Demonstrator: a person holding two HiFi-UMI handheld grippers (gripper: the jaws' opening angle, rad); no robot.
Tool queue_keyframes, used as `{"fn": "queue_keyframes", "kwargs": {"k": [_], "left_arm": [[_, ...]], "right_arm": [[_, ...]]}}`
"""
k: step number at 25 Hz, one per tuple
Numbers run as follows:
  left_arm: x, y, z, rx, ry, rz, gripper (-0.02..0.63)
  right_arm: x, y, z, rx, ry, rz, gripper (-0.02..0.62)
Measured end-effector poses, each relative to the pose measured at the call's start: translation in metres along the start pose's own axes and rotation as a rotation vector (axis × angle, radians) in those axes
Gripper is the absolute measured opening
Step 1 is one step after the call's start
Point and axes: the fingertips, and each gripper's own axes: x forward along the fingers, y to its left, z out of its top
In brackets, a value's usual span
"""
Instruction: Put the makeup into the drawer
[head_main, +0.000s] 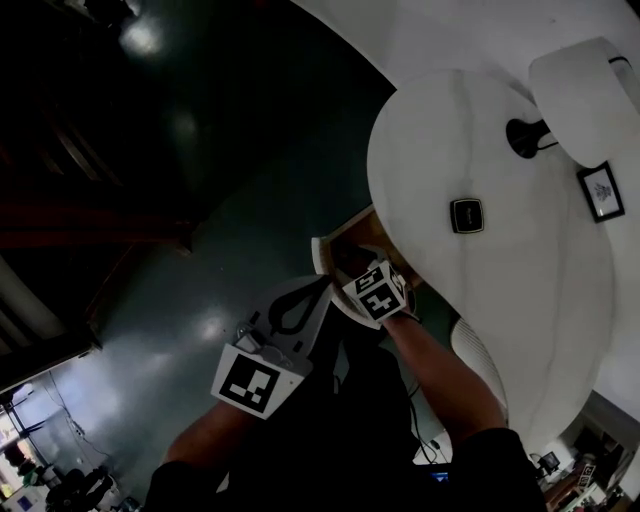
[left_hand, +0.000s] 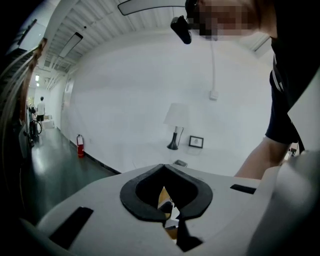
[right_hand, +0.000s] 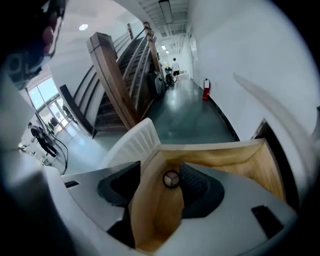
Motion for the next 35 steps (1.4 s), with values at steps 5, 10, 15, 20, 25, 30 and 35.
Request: {"fn": "queue_keyframes", "kwargs": {"k": [5, 10, 15, 20, 25, 30, 35], "left_arm": [[-0.008, -0.003, 0.025, 0.001, -0.031, 0.003, 0.009], [-0.016, -0.013, 0.058, 0.017, -0.071, -0.011, 0.009], [-0.016, -0.036, 0.085, 0.046, -0.097, -0.042, 0.009], [-0.007, -0.056, 0.103, 0.067, -0.119, -0.077, 0.009], [-0.006, -0.075, 0.116, 0.083, -0.13, -0.107, 0.009], [-0.002, -0.084, 0.117, 0.093, -0.127, -0.117, 0.009], [0.001, -0.089, 0.117, 0.093, -0.126, -0.126, 0.009]], "right_arm": [[-0.06, 0.02, 0.024, 0.072, -0.115, -0.011, 0.221], [-0.141, 0.026, 0.05, 0.108, -0.233, -0.032, 0.221], [-0.222, 0.017, 0.064, 0.146, -0.347, -0.077, 0.216], [-0.286, 0.007, 0.068, 0.152, -0.437, -0.138, 0.181], [-0.327, 0.005, 0.06, 0.15, -0.468, -0.184, 0.149], [-0.349, -0.013, 0.047, 0.177, -0.501, -0.246, 0.073], [-0.359, -0.033, 0.042, 0.198, -0.528, -0.298, 0.029]]}}
